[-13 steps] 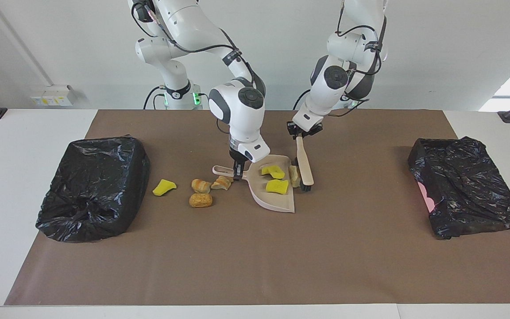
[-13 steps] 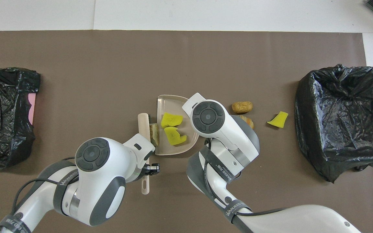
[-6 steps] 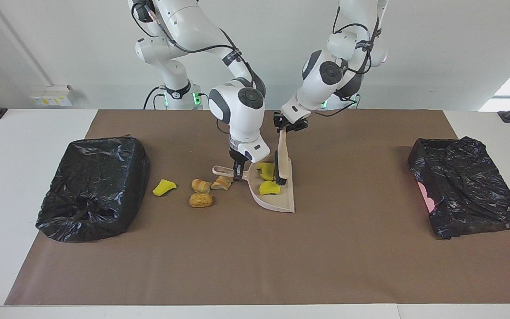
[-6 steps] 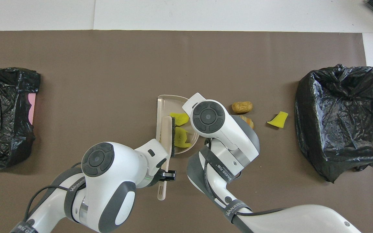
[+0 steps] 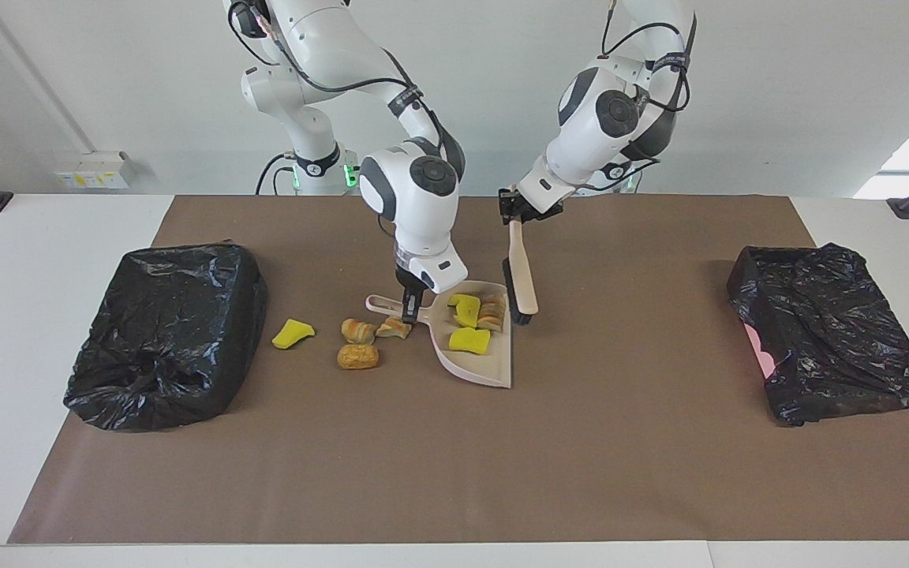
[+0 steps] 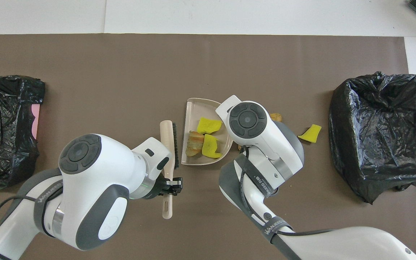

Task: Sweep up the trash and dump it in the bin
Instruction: 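Sweep the sponges and stones into the dustpan with the left gripper, then carry the dustpan with the right gripper and tip it into the bag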

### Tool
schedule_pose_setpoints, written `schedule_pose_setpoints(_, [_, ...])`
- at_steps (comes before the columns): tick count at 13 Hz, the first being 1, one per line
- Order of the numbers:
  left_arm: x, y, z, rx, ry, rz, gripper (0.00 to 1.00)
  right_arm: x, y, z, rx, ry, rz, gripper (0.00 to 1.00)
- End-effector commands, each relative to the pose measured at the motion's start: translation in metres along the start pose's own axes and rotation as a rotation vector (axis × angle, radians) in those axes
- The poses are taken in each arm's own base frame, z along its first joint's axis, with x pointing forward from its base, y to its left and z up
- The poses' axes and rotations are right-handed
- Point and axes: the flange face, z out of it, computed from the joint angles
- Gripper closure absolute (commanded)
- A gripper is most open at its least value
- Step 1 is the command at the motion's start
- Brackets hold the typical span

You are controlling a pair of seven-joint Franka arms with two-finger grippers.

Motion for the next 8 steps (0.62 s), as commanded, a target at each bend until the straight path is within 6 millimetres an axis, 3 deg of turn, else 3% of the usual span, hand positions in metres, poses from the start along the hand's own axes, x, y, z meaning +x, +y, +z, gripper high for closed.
schedule_pose_setpoints(1, [-0.023, -0.006, -0.009, 0.12, -0.005, -0.079, 1.0, -0.04, 0.013, -0.027, 0.007, -0.004, 0.006, 1.0])
schedule_pose_setpoints(3, [-0.053, 0.006, 0.011, 0.146, 0.005, -0.083, 1.0, -0.073, 0.029, -0.038, 0.041, 0.041, 0.004, 1.0])
schedule_pose_setpoints(5, [-0.077, 0.034, 0.066, 0.167, 0.031, -0.066, 1.0, -0.109, 0.049, -0.05, 0.069, 0.074, -0.01, 1.0])
schedule_pose_setpoints(8, [-0.11, 0.06, 0.111, 0.164, 0.067, 0.008, 1.0, -0.165, 0.073, -0.061, 0.11, 0.087, -0.03, 1.0])
